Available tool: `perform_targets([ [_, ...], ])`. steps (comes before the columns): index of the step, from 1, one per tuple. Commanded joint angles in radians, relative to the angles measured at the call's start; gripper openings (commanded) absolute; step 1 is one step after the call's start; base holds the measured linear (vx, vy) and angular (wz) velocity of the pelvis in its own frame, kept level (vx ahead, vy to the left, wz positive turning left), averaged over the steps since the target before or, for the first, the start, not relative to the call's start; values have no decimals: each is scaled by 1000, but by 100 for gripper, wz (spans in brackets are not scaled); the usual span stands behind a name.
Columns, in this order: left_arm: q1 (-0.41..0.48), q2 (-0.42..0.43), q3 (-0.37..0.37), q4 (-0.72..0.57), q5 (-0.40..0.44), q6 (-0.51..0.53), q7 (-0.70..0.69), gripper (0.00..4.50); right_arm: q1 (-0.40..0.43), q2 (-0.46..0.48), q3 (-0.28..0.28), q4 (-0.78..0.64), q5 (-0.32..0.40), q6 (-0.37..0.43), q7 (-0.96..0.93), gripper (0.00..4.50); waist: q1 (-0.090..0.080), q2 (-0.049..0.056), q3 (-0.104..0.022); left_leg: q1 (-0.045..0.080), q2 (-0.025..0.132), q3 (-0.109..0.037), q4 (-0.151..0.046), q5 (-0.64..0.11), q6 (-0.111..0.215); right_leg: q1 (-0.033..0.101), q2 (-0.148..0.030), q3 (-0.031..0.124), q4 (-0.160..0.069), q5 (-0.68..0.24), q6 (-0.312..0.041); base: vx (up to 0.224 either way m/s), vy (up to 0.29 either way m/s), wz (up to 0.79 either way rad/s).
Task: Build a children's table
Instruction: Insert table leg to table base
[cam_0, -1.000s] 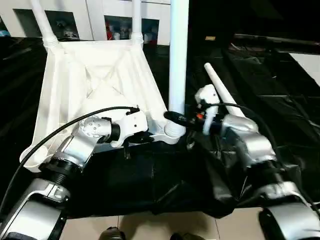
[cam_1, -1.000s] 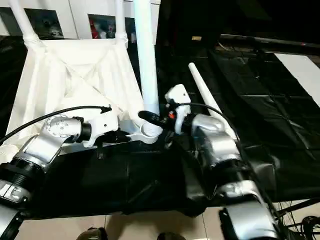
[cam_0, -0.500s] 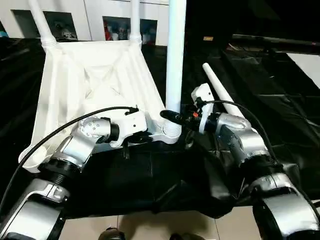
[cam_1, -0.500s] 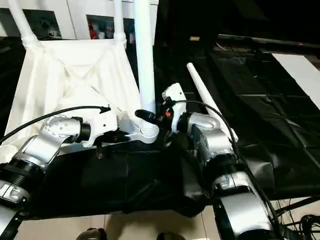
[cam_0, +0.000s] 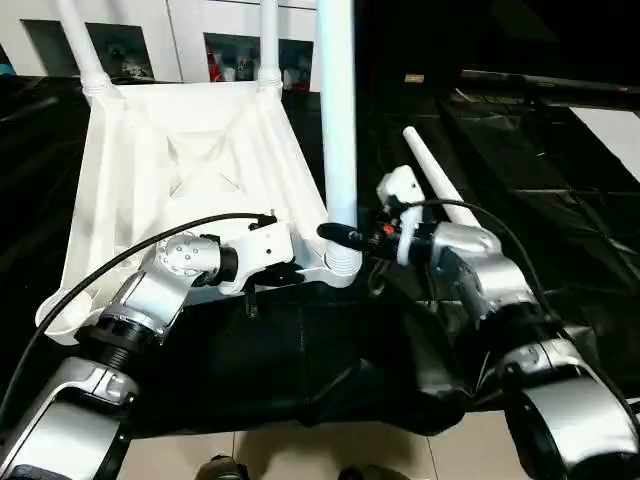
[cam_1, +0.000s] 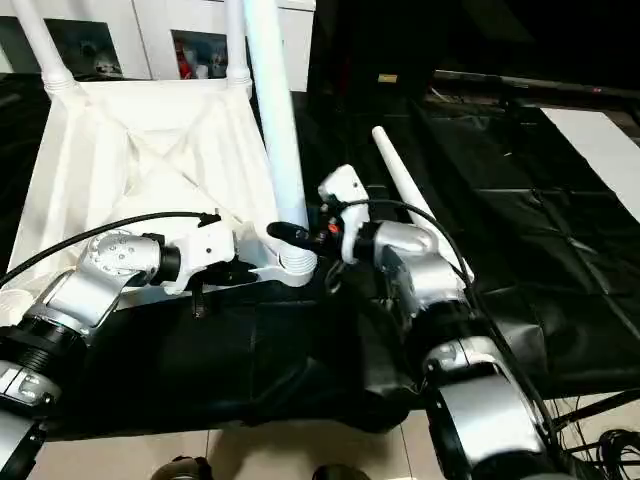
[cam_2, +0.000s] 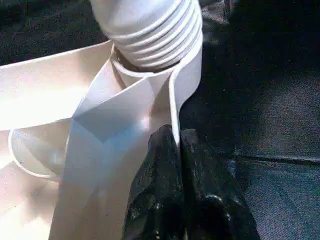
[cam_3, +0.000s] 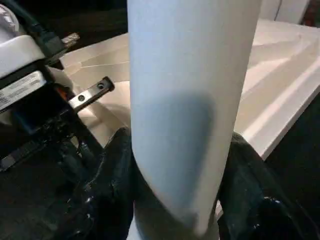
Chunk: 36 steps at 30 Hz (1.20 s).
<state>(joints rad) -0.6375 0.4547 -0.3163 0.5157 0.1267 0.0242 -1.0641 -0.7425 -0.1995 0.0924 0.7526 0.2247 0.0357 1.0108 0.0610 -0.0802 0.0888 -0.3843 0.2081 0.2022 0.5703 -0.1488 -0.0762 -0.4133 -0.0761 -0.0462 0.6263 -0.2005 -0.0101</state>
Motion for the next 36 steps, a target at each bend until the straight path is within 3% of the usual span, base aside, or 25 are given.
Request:
perform_targets([
  [1,17,-4,-19,3,13,4,6,0,36,3,20,-15,-4,-3,33,184,5,2,-72,22,27,-9,-49,-116,97,53,-59,41,-53,3,-257,0,0,0],
  [11,15,-7,-19,4,14,4,10,0,60,31,-95,55,64,46,-70,184,5,5,-76,24,28,-9,-50,-116,87,52,-59,41,-52,11,-266,0,0,0],
  [26,25,-5,-14,-10,12,14,13,0,94,36,-142,70,83,30,-115,184,7,1,-72,23,27,-9,-51,-123,88,52,-60,41,-54,-10,-255,0,0,0],
  [33,25,-6,-12,-7,12,12,16,0,180,43,-141,37,62,-46,-149,184,9,3,-70,23,28,-10,-53,-133,84,50,-59,41,-55,-10,-249,0,0,0],
  [34,23,-8,-12,-5,12,13,17,0,194,46,-137,29,55,-58,-151,184,9,7,-67,23,28,-10,-54,-141,79,48,-59,41,-57,-20,-246,0,0,0],
  [36,20,-9,-13,-2,12,12,18,0,210,51,-133,22,47,-74,-158,184,7,4,-66,23,27,-11,-56,-164,72,48,-59,41,-62,-51,-240,0,0,0],
])
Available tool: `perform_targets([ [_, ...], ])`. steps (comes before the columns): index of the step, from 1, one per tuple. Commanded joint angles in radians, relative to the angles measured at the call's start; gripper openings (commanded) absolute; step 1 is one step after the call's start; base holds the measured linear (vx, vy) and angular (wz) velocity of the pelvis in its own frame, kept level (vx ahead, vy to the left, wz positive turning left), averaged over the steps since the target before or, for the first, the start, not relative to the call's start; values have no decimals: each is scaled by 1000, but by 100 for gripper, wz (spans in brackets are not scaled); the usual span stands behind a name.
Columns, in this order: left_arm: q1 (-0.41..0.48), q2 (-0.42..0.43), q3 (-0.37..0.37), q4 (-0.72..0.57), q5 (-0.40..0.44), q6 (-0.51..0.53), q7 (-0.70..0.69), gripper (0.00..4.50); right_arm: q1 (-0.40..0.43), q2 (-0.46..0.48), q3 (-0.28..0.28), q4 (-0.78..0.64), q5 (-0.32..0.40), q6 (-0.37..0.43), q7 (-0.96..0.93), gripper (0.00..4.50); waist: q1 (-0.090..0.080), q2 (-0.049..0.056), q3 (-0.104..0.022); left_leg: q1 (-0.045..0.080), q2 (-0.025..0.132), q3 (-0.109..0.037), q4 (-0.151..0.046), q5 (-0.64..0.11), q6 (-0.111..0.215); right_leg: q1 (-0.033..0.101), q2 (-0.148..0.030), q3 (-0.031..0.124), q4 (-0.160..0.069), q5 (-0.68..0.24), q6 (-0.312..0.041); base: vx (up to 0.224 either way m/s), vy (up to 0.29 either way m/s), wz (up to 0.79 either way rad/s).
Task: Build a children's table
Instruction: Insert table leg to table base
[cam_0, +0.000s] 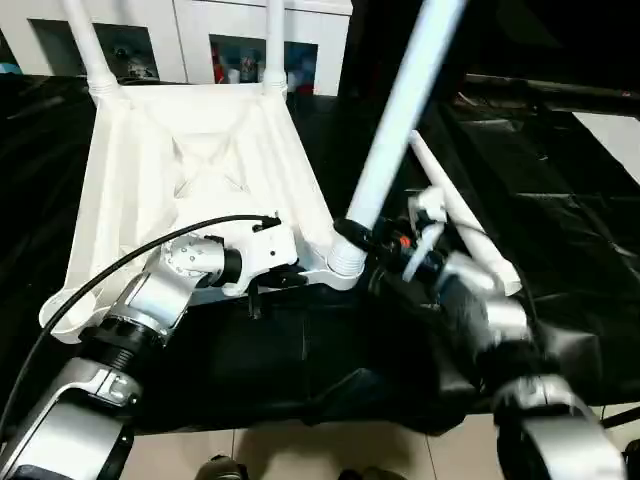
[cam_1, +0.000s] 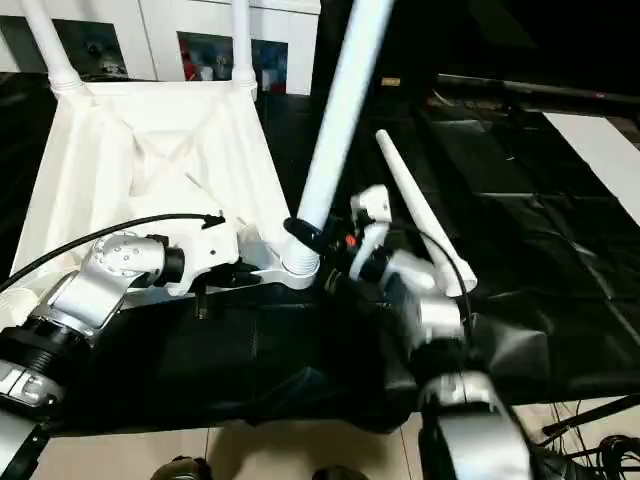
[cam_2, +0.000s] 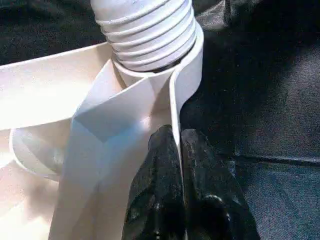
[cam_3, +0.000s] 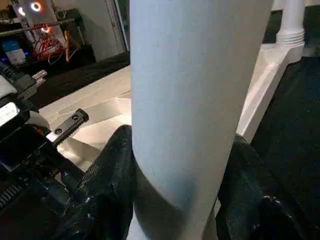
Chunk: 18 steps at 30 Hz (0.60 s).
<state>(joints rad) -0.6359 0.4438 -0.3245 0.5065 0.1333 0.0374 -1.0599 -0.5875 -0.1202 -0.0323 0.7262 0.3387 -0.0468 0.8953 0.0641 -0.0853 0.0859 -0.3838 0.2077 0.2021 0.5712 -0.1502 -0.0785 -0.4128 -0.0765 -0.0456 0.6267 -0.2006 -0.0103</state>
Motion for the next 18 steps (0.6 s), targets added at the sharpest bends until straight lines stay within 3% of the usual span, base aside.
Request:
perform_targets([
  [1,15,-1,-5,11,6,0,14,0,75,-23,-3,36,-74,-9,-50,184,4,14,-60,23,28,-11,-58,-171,70,45,-59,41,-65,-69,-236,0,0,0],
  [4,13,-3,-6,14,5,-1,14,0,102,-17,13,19,-94,-53,-68,184,5,11,-61,23,28,-12,-59,-172,62,46,-59,41,-65,-76,-226,0,0,0],
  [8,13,-5,-8,14,5,0,12,0,119,-21,34,4,-108,-65,-63,184,2,16,-50,22,27,-13,-63,-203,55,40,-57,42,-72,-109,-217,0,0,0],
  [12,11,-5,-12,16,6,0,7,0,132,-29,63,-26,-114,-52,-36,184,1,11,-48,23,28,-15,-67,-221,51,41,-56,42,-76,-146,-199,0,0,0],
  [15,8,-5,-14,20,9,-1,6,0,131,-41,95,-53,-117,-16,7,184,1,5,-46,23,28,-15,-67,-225,56,40,-57,43,-80,-171,-192,0,0,0],
  [16,9,-2,-16,20,12,-4,6,0,113,-55,126,-55,-123,26,58,184,-1,-1,-46,22,28,-14,-67,-227,59,39,-56,42,-81,-181,-189,0,0,0],
  [17,10,-1,-16,20,13,-5,6,0,110,-56,130,-55,-125,32,64,184,0,0,-46,21,28,-15,-67,-222,59,41,-58,42,-80,-184,-188,0,0,0],
  [18,11,-1,-17,17,13,-4,6,0,98,-62,142,-49,-131,52,91,184,-3,-12,-47,20,28,-14,-67,-221,62,40,-58,42,-83,-197,-183,0,0,0],
])
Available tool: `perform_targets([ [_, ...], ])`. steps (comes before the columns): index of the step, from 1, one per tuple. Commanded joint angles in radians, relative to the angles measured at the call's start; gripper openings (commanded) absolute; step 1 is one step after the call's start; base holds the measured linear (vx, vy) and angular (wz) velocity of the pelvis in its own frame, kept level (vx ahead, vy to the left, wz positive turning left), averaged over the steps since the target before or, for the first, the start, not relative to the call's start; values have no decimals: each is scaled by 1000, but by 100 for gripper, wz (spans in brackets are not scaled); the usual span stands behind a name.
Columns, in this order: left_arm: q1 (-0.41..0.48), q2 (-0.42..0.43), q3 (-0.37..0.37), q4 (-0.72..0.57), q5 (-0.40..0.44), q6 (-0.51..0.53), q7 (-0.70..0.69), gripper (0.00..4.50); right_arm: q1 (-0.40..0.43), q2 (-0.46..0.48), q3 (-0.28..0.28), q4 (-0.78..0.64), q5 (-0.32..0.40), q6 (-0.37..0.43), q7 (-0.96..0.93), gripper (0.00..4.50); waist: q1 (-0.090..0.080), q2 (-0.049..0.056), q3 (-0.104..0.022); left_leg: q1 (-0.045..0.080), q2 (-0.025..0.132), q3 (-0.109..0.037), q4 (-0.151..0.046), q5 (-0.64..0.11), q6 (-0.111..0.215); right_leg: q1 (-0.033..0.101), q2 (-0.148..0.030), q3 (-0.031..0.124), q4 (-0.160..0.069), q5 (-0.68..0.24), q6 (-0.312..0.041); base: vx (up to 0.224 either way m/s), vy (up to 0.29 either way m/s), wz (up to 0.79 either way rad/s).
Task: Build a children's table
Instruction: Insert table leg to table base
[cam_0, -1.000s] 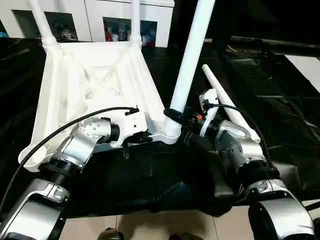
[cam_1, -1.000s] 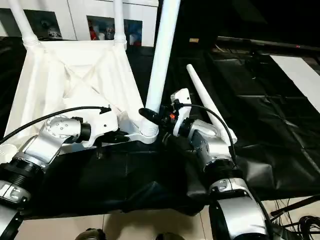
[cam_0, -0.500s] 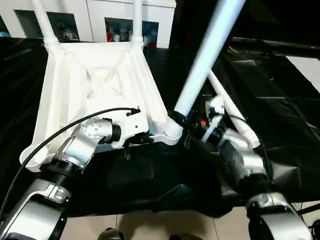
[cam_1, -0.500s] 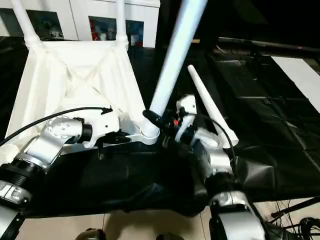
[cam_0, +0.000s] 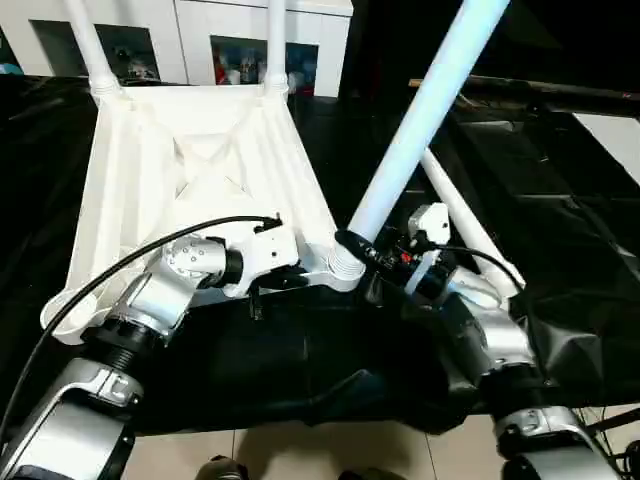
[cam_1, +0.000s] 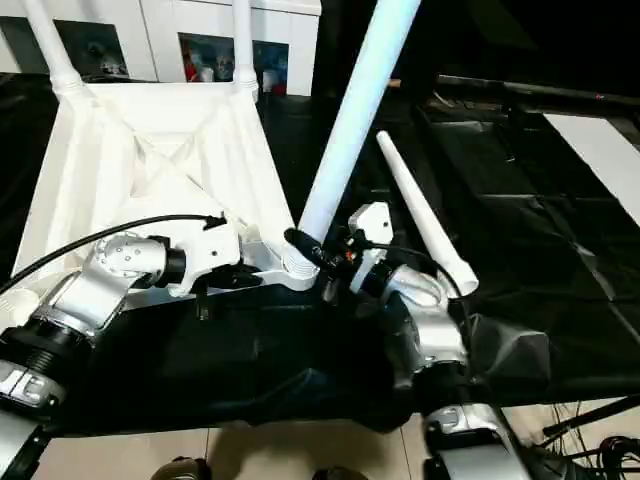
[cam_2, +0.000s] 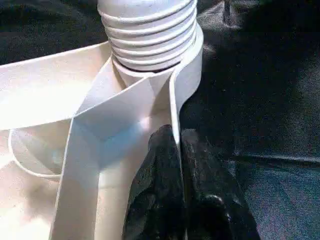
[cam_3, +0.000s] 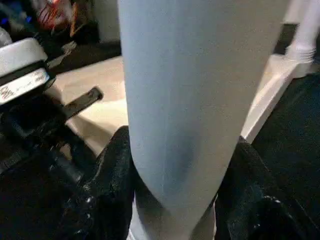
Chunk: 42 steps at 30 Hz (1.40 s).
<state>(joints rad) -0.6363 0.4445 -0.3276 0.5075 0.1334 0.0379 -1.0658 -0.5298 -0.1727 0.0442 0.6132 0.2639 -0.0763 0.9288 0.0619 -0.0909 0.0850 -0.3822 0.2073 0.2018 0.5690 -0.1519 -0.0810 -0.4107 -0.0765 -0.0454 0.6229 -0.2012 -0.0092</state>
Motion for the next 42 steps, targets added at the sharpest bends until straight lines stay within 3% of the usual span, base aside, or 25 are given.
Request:
perform_targets([
  [1,12,-2,-14,14,13,-3,11,0,35,-11,68,68,-58,87,64,184,1,2,-44,19,30,-15,-66,-224,62,36,-61,42,-81,-218,-180,0,0,0],
  [5,18,5,-16,-3,7,-1,-6,0,-16,-16,76,123,-56,123,102,184,0,-2,-48,21,31,-16,-66,-235,54,34,-64,43,-82,-242,-180,0,0,0],
  [10,31,17,-18,-24,-11,-5,-48,0,-50,-18,81,171,-58,141,124,184,1,-1,-52,21,32,-14,-66,-210,54,36,-62,42,-76,-175,-197,0,0,0],
  [11,38,23,-20,-35,-18,-5,-66,0,-67,-18,81,194,-62,141,127,184,1,0,-59,21,32,-15,-65,-205,53,40,-62,41,-73,-158,-205,0,0,0],
  [16,53,41,-23,-64,-30,-2,-97,0,-119,-18,85,234,-71,134,143,184,-2,0,-59,22,33,-15,-66,-218,47,39,-63,41,-73,-161,-219,0,0,0],
  [22,61,51,-30,-84,-29,8,-106,0,-155,-23,131,253,-103,128,233,184,-1,4,-66,25,34,-15,-65,-216,37,41,-62,41,-68,-130,-227,0,0,0],
  [25,66,54,-35,-89,-24,11,-114,0,-167,-34,184,270,-148,102,305,184,1,5,-67,26,34,-14,-64,-208,40,42,-61,40,-65,-99,-237,0,0,0],
  [32,75,55,-35,-111,-32,15,-128,0,-142,-43,180,288,-146,39,318,184,6,5,-59,32,36,-19,-73,-296,11,37,-64,44,-79,-217,-212,0,0,0],
  [42,104,62,-30,-172,-124,-26,-252,0,-61,-46,147,267,-115,15,348,184,7,4,-68,34,36,-18,-75,-263,27,44,-60,40,-73,-130,-230,0,0,0],
])
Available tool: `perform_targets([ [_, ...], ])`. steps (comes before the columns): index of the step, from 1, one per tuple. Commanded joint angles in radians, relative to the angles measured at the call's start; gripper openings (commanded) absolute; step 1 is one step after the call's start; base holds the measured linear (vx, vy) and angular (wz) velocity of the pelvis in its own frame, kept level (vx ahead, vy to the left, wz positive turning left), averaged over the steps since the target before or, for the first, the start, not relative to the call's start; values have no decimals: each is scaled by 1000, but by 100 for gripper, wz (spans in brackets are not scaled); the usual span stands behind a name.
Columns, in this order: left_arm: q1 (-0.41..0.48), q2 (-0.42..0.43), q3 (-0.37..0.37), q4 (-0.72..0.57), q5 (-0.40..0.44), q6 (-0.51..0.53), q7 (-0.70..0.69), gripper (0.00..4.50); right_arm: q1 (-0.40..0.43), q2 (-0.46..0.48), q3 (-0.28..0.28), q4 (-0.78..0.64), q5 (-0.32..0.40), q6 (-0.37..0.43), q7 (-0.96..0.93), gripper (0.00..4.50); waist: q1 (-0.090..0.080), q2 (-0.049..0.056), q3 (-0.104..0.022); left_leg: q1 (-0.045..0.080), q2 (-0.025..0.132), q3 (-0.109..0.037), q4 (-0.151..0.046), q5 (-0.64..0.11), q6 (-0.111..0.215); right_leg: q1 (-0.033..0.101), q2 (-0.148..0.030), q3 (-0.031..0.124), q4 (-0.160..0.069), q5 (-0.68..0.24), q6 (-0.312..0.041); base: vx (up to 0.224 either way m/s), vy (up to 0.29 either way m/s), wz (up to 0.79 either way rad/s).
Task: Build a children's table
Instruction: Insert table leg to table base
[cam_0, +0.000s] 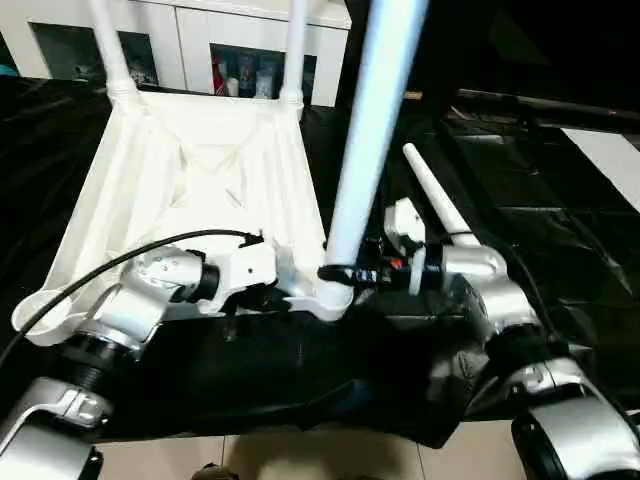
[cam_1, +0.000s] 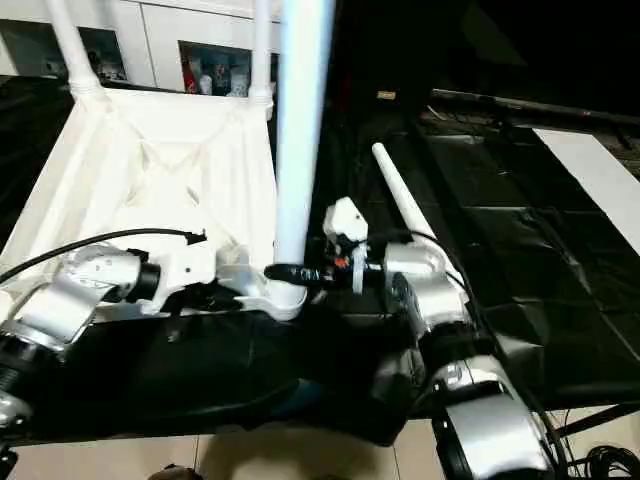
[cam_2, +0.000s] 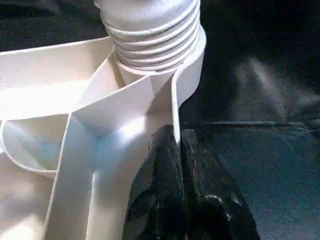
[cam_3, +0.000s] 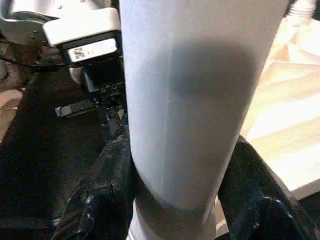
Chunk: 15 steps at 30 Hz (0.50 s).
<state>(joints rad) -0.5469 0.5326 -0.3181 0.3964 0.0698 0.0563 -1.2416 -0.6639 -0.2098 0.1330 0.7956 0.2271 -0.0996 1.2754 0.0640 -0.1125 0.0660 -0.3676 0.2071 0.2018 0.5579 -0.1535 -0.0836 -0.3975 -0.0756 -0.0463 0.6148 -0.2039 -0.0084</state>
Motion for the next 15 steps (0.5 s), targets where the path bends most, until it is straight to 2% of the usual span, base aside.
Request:
perform_targets([
  [1,16,-23,-47,-66,-59,-47,-87,0,83,-8,59,86,-78,29,6,184,5,25,-49,19,36,-17,-63,-262,29,30,-62,41,-66,-129,-231,0,0,0],
  [2,15,-17,-57,-62,-46,-56,-90,0,93,-6,66,88,-83,16,8,184,6,32,-49,20,36,-18,-64,-268,27,30,-63,42,-66,-133,-231,0,0,0],
  [4,13,-14,-62,-57,-35,-61,-87,0,96,-5,71,91,-87,8,7,184,5,31,-49,20,37,-18,-65,-279,22,30,-62,41,-67,-136,-230,0,0,0],
  [6,13,-14,-62,-53,-29,-65,-83,0,98,-4,76,93,-90,7,9,184,5,36,-50,21,36,-19,-66,-287,17,30,-61,41,-67,-141,-230,0,0,0],
  [8,12,-11,-64,-52,-30,-65,-96,0,103,-5,87,96,-103,11,16,184,4,34,-49,21,36,-19,-67,-298,13,30,-60,41,-68,-144,-231,0,0,0],
  [12,6,-6,-70,-45,-25,-72,-109,0,103,-1,97,122,-117,14,7,184,5,37,-51,22,37,-19,-67,-294,11,31,-61,41,-66,-132,-234,0,0,0],
  [15,4,-7,-70,-44,-24,-72,-112,0,103,1,96,130,-118,13,3,184,4,33,-50,21,36,-19,-66,-292,13,31,-61,41,-67,-128,-235,0,0,0],
])
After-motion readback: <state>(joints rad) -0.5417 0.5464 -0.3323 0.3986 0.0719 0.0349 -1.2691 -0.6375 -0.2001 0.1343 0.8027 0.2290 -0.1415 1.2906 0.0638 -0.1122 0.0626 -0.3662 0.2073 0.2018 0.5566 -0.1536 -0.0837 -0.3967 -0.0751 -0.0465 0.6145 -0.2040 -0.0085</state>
